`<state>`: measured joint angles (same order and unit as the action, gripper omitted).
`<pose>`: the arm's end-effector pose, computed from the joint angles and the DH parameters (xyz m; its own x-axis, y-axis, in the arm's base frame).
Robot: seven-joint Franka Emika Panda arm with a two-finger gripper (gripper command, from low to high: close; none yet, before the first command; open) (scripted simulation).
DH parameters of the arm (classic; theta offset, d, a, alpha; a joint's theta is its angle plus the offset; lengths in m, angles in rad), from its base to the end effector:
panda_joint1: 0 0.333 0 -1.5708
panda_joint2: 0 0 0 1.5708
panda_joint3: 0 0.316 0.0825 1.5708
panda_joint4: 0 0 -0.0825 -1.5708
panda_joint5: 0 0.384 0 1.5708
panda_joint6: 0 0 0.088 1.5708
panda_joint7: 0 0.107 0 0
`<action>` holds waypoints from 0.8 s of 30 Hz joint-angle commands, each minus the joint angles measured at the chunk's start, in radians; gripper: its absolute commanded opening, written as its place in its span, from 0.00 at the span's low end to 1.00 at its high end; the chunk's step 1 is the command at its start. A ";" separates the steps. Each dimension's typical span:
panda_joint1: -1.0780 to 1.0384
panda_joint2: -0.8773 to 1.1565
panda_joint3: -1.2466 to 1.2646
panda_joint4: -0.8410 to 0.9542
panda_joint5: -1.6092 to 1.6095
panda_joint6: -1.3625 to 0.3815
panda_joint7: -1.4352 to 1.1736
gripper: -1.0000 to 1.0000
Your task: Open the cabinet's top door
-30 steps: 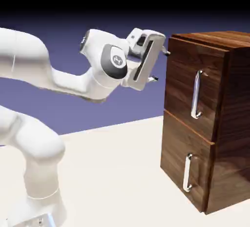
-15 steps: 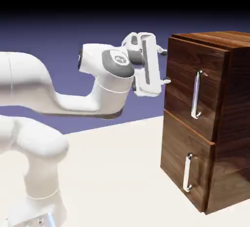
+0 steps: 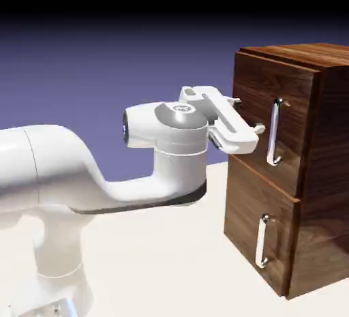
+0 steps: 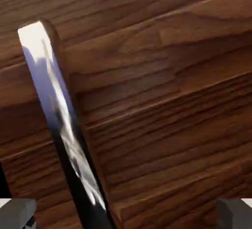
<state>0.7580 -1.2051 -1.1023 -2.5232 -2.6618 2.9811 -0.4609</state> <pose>0.3393 -0.1395 0.4954 -0.0614 0.8390 -0.5406 -0.0043 0.5414 0.8408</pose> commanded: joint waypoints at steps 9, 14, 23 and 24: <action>0.133 -0.036 -0.115 0.069 -0.225 -0.029 -0.096 0.50; 0.234 -0.013 -0.148 0.133 -0.235 -0.064 -0.094 0.00; -0.071 0.146 0.087 -0.087 -0.229 -0.244 0.176 0.00; -0.103 0.171 0.118 -0.097 -0.236 -0.249 0.220 0.00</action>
<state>0.6553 -1.0343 -0.9842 -2.6201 -2.8973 2.7313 -0.2412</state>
